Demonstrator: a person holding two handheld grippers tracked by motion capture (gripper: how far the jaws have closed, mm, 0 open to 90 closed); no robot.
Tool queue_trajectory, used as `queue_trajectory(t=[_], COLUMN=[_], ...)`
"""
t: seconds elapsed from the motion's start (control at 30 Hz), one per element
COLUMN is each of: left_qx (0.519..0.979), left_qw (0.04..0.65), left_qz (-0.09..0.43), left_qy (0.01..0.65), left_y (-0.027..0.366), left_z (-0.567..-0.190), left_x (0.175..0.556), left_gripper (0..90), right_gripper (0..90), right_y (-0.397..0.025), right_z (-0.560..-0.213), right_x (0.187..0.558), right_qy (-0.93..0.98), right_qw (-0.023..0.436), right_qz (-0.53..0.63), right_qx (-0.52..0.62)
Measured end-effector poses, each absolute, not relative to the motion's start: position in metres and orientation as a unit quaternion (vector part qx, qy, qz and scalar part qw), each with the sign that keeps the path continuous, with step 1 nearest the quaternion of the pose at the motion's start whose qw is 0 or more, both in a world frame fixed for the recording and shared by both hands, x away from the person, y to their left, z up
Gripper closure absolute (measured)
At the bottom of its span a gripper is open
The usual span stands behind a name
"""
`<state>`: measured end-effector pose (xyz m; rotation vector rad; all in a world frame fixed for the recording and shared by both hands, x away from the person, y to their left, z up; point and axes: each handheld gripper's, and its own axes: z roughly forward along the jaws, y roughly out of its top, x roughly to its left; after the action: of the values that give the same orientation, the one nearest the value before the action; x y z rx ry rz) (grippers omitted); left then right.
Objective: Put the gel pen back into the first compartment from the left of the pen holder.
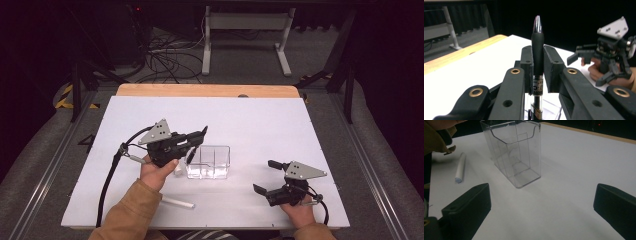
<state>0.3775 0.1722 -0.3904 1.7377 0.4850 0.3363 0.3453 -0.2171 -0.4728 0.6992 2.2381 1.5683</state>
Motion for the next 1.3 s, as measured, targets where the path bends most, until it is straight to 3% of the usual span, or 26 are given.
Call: queue_trajectory(t=[1.07,1.23,1.3], left_qx=[0.797,0.803,0.804], left_qw=[0.546,0.527,0.517], left_qz=[0.132,0.151,0.162], left_qy=[0.22,0.233,0.244], left_y=[0.182,0.184,0.186], left_z=[-0.41,-0.407,-0.404], left_x=[0.376,0.374,0.37], left_gripper=[78.6,62.2,50.1], right_gripper=[2.0,2.0,2.0], right_y=[-0.217,-0.217,-0.217], right_z=[-0.473,-0.473,-0.472], right_x=[0.345,0.345,0.345], right_qy=[0.783,0.783,0.783], right_qw=[0.158,0.158,0.159], right_qz=[0.55,0.55,0.551], right_qx=[0.242,0.242,0.241])
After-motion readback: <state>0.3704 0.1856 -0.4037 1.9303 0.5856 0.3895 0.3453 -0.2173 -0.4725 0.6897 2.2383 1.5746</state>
